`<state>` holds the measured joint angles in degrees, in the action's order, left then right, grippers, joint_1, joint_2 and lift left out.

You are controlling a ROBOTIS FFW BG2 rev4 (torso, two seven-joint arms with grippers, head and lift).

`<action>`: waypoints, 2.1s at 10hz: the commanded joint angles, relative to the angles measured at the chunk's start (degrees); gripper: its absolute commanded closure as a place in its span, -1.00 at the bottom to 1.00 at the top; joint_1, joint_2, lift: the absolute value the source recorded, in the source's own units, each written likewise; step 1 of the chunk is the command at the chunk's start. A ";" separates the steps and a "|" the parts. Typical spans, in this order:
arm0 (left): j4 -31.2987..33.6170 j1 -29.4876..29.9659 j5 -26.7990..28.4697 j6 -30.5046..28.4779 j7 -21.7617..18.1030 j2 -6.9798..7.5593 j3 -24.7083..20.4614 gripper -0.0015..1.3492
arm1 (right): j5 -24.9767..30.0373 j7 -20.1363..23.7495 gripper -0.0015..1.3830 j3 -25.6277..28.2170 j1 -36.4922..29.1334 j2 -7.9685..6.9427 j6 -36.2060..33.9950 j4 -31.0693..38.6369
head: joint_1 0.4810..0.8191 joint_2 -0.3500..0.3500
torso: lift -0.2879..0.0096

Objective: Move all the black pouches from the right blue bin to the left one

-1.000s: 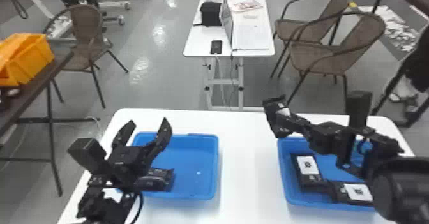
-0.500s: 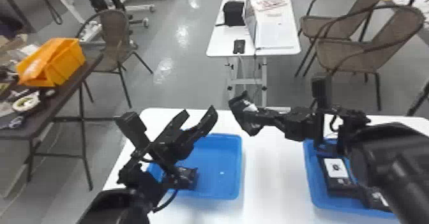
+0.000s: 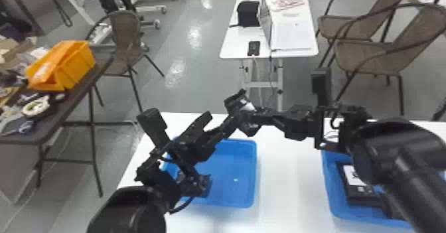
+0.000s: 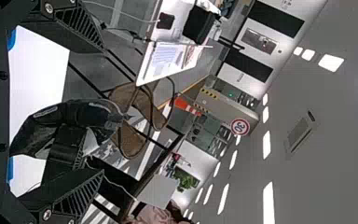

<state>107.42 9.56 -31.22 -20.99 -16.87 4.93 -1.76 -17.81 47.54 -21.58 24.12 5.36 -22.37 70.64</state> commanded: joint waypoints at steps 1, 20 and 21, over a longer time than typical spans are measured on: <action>-0.19 -0.42 0.11 -0.37 0.00 -0.01 0.27 -0.84 | -1.62 -0.08 0.85 -1.98 0.75 -0.43 0.49 -1.11 | 0.27 0.60 | 0.93; -4.32 5.56 12.94 16.33 5.01 -2.91 -4.21 0.81 | 4.97 -3.50 -0.58 12.61 -11.73 -1.93 5.58 7.15 | 0.27 0.76 | 0.93; -7.04 6.09 14.87 18.53 5.01 -3.00 -4.12 0.81 | 5.41 -3.68 -0.50 16.13 -14.19 -2.37 5.58 8.64 | 0.27 0.71 | 0.93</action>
<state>101.75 15.24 -17.39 -3.54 -11.84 1.99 -5.84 -12.82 43.81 -7.48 11.38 3.23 -16.79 78.22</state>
